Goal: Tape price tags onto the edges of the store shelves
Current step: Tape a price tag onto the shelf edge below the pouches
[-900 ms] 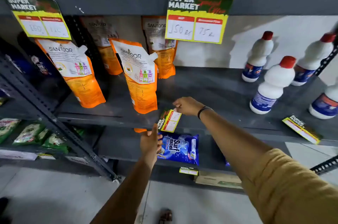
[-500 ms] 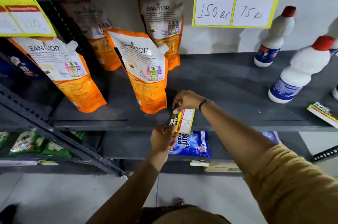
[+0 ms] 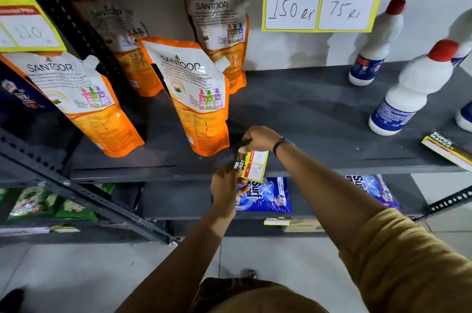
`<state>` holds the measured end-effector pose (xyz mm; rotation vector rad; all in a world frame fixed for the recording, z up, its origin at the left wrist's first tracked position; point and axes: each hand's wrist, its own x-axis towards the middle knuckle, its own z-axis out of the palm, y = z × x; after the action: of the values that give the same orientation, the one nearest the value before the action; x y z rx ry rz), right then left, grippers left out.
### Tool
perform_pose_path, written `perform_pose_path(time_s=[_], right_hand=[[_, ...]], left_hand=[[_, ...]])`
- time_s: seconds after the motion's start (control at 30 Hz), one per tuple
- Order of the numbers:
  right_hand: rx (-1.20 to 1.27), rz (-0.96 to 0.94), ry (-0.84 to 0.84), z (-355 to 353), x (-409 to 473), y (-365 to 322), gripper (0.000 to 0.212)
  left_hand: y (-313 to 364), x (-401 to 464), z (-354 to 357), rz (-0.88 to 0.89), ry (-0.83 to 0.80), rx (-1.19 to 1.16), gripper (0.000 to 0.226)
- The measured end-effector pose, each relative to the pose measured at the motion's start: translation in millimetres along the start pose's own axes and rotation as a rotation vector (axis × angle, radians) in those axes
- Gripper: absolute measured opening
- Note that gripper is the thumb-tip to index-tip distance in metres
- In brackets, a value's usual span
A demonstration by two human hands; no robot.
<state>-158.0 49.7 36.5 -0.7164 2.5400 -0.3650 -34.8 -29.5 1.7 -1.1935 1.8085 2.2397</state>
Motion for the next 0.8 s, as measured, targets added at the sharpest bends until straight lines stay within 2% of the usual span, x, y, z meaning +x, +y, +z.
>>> perform_pose_path(time_s=[0.1, 0.27, 0.43, 0.53, 0.63, 0.8], right_hand=[[0.023, 0.040, 0.026, 5, 0, 1, 0.050], [0.083, 0.053, 0.045, 9, 0, 3, 0.031], [0.171, 0.022, 0.053, 8, -10, 6, 0.045], [0.239, 0.014, 0.061, 10, -15, 12, 0.039], [0.316, 0.032, 0.078, 9, -24, 18, 0.027], [0.449, 0.018, 0.128, 12, -40, 30, 0.031]], left_hand=[[0, -3, 0, 0.035, 0.023, 0.019, 0.005], [0, -9, -2, 0.194, 0.082, 0.151, 0.022], [-1, -9, -2, 0.223, 0.103, 0.148, 0.019], [-3, -8, -3, 0.233, 0.101, 0.160, 0.016], [1, -4, -7, 0.242, 0.071, 0.209, 0.023], [5, -2, -21, 0.327, 0.031, 0.403, 0.025]])
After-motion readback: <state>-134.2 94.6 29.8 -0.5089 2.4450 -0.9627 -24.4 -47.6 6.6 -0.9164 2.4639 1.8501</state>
